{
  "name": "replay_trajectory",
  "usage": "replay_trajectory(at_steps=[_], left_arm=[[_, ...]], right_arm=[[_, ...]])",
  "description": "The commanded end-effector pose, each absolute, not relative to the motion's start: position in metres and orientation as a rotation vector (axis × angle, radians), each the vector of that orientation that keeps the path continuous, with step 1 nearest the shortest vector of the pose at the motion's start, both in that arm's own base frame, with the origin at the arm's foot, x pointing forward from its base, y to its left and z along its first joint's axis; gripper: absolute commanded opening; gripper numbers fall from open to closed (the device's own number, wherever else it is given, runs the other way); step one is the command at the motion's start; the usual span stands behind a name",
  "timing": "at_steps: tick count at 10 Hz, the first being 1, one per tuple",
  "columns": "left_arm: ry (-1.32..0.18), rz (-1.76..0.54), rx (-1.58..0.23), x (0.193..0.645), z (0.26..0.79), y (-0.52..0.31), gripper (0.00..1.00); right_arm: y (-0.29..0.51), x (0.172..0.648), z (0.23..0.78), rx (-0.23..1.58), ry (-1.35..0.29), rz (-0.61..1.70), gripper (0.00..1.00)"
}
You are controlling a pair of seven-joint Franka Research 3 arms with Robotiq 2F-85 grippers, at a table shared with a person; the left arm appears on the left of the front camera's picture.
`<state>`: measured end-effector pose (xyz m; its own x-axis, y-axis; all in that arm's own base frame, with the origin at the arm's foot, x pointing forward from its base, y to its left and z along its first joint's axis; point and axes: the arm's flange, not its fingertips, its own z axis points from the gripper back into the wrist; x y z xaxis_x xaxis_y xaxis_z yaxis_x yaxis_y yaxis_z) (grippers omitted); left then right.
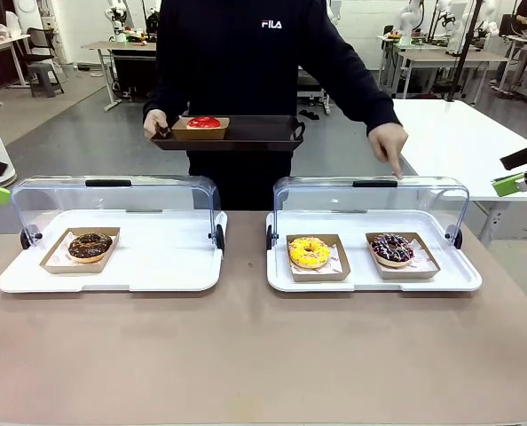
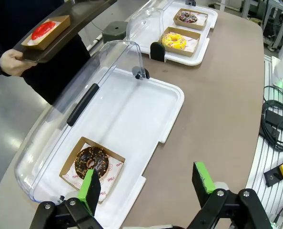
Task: Provide the desired donut to the person.
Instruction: Pick up and lift the Paper togo box containing the Donut pointed at by the person.
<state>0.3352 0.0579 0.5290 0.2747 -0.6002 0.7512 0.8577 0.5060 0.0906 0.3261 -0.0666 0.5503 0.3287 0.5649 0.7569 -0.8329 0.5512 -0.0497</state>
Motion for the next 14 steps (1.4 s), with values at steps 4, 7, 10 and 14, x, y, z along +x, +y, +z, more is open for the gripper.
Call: replay_trajectory(at_steps=[4, 7, 10, 14], left_arm=[[-0.830, -1.005, -0.373, 0.3341, 0.5295, 0.0601, 1.00], [-0.830, -1.005, -0.373, 0.3341, 0.5295, 0.0601, 1.00], [-0.830, -1.005, -0.373, 0.3341, 0.5295, 0.0601, 1.00], [-0.830, -1.005, -0.373, 0.3341, 0.5295, 0.0601, 1.00]], right_arm=[[-0.0653, 0.3289, 0.5493, 0.408, -0.833, 0.953, 1.00], [-0.0653, 0.3289, 0.5493, 0.408, -0.833, 0.953, 1.00], [-0.0653, 0.3289, 0.5493, 0.408, -0.833, 0.953, 1.00], [-0.0653, 0.3289, 0.5493, 0.408, -0.833, 0.953, 1.00]])
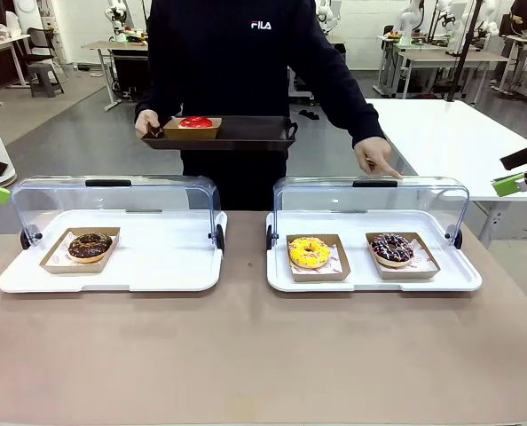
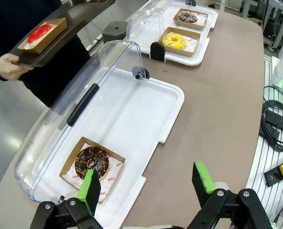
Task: Provide the desired donut to the person.
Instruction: Pick up and lift the Paper togo box containing the Donut pointed at by the person.
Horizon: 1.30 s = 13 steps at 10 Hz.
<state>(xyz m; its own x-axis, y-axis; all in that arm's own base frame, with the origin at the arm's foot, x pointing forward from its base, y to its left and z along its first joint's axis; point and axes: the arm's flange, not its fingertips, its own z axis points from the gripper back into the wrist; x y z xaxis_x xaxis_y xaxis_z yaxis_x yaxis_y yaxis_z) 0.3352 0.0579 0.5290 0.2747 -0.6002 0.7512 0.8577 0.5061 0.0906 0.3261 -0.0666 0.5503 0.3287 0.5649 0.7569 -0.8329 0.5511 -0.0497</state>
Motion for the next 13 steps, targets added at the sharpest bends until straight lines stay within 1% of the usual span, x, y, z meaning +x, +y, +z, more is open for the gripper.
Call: replay_trajectory(at_steps=[1, 4, 5, 6, 8, 9, 11, 13], left_arm=[[-0.830, -1.005, -0.373, 0.334, 0.529, 0.060, 1.00], [-0.830, -1.005, -0.373, 0.334, 0.529, 0.060, 1.00], [-0.830, -1.005, -0.373, 0.334, 0.529, 0.060, 1.00], [-0.830, -1.005, -0.373, 0.334, 0.529, 0.060, 1.00], [-0.830, -1.005, -0.373, 0.334, 0.529, 0.060, 1.00], [-0.830, -1.005, -0.373, 0.334, 0.529, 0.060, 1.00], [-0.830, -1.005, -0.373, 0.334, 0.529, 0.060, 1.00], [-0.830, -1.005, -0.373, 0.334, 0.529, 0.060, 1.00]], right_arm=[[-0.065, 0.329, 0.549, 0.408, -0.833, 0.953, 1.00], [-0.067, 0.326, 0.550, 0.381, -0.812, 0.944, 1.00], [-0.053, 0.336, 0.551, 0.352, -0.725, 1.084, 1.00], [-0.038, 0.340, 0.543, 0.302, -0.662, 1.176, 1.00], [-0.017, 0.362, 0.513, 0.227, -0.521, 1.281, 1.00], [-0.007, 0.376, 0.488, 0.148, -0.415, 1.376, 1.00], [0.004, 0.394, 0.449, 0.095, -0.305, 1.462, 1.00], [0.015, 0.415, 0.406, 0.059, -0.231, 1.580, 1.00]])
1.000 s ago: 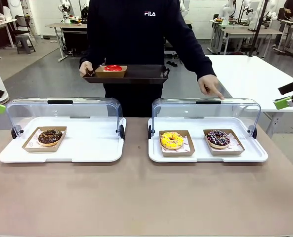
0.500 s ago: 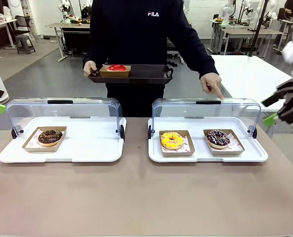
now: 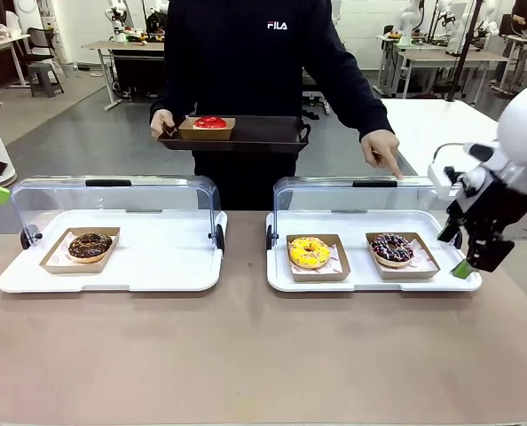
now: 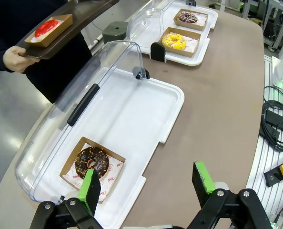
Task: Provide the desired donut to the person.
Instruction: Pick up and lift the Paper togo box containing the Donut pointed at by the person.
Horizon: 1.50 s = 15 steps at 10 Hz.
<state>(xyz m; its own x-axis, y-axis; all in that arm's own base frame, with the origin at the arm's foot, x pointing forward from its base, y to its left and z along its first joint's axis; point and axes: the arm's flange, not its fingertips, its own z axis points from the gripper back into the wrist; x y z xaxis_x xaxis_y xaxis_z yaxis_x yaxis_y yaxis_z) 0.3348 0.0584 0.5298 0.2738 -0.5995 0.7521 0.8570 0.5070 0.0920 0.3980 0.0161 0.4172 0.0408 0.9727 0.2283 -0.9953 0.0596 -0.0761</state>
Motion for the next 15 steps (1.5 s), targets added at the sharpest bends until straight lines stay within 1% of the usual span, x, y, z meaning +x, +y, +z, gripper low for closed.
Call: replay_trajectory(at_steps=[1, 3, 4, 5, 6, 8, 10, 11, 13, 14, 15], left_arm=[[-0.830, -1.005, -0.373, 0.334, 0.529, 0.060, 1.00], [-0.830, -1.005, -0.373, 0.334, 0.529, 0.060, 1.00], [-0.830, -1.005, -0.373, 0.334, 0.529, 0.060, 1.00], [-0.830, -1.005, -0.373, 0.334, 0.529, 0.060, 1.00], [-0.830, -1.005, -0.373, 0.334, 0.529, 0.060, 1.00], [-0.830, -1.005, -0.373, 0.334, 0.529, 0.060, 1.00], [-0.830, -1.005, -0.373, 0.334, 0.529, 0.060, 1.00], [-0.830, -1.005, -0.373, 0.334, 0.529, 0.060, 1.00], [-0.830, -1.005, -0.373, 0.334, 0.529, 0.060, 1.00], [-0.830, -1.005, -0.373, 0.334, 0.529, 0.060, 1.00], [-0.830, -1.005, -0.373, 0.334, 0.529, 0.060, 1.00]], right_arm=[[0.022, 0.428, 0.384, 0.028, -0.193, 1.648, 1.00], [0.019, 0.456, 0.353, 0.012, -0.204, 1.647, 1.00], [0.018, 0.463, 0.346, -0.031, -0.189, 1.668, 1.00], [0.018, 0.465, 0.345, -0.038, -0.174, 1.674, 1.00], [0.017, 0.467, 0.344, -0.071, -0.193, 1.667, 1.00], [0.016, 0.474, 0.337, -0.044, -0.200, 1.669, 1.00], [0.014, 0.482, 0.338, -0.056, -0.227, 1.662, 1.00], [0.015, 0.484, 0.336, -0.064, -0.207, 1.655, 1.00], [0.014, 0.485, 0.336, -0.089, -0.245, 1.672, 1.00], [0.013, 0.487, 0.334, -0.088, -0.242, 1.665, 0.42], [0.011, 0.488, 0.333, -0.105, -0.244, 1.665, 0.41]])
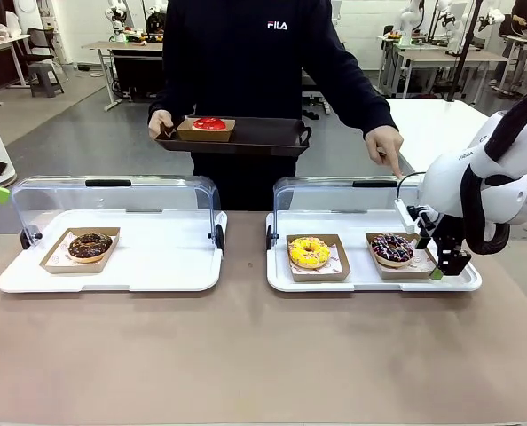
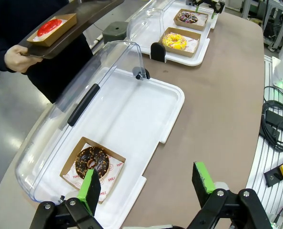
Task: Provide the desired donut to the person.
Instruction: Pick up and lift the Paper togo box containing the Donut pointed at by the person.
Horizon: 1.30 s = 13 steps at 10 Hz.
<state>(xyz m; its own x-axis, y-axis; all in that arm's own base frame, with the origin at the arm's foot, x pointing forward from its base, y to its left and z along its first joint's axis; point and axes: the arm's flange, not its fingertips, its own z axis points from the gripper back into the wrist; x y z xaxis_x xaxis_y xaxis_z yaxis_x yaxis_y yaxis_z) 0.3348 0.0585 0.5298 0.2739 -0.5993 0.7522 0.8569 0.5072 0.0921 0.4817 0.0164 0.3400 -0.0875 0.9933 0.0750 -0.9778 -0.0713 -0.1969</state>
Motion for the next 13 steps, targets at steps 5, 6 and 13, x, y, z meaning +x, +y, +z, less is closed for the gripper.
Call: replay_trajectory(at_steps=[5, 6, 13], left_arm=[[-0.830, -1.005, -0.373, 0.334, 0.529, 0.060, 1.00], [-0.830, -1.005, -0.373, 0.334, 0.529, 0.060, 1.00], [-0.830, -1.005, -0.373, 0.334, 0.529, 0.060, 1.00]], right_arm=[[0.008, 0.490, 0.324, -0.056, -0.236, 1.680, 0.00], [0.009, 0.488, 0.324, -0.053, -0.228, 1.685, 0.00], [0.007, 0.428, 0.371, 0.055, -0.249, 1.734, 0.00]])
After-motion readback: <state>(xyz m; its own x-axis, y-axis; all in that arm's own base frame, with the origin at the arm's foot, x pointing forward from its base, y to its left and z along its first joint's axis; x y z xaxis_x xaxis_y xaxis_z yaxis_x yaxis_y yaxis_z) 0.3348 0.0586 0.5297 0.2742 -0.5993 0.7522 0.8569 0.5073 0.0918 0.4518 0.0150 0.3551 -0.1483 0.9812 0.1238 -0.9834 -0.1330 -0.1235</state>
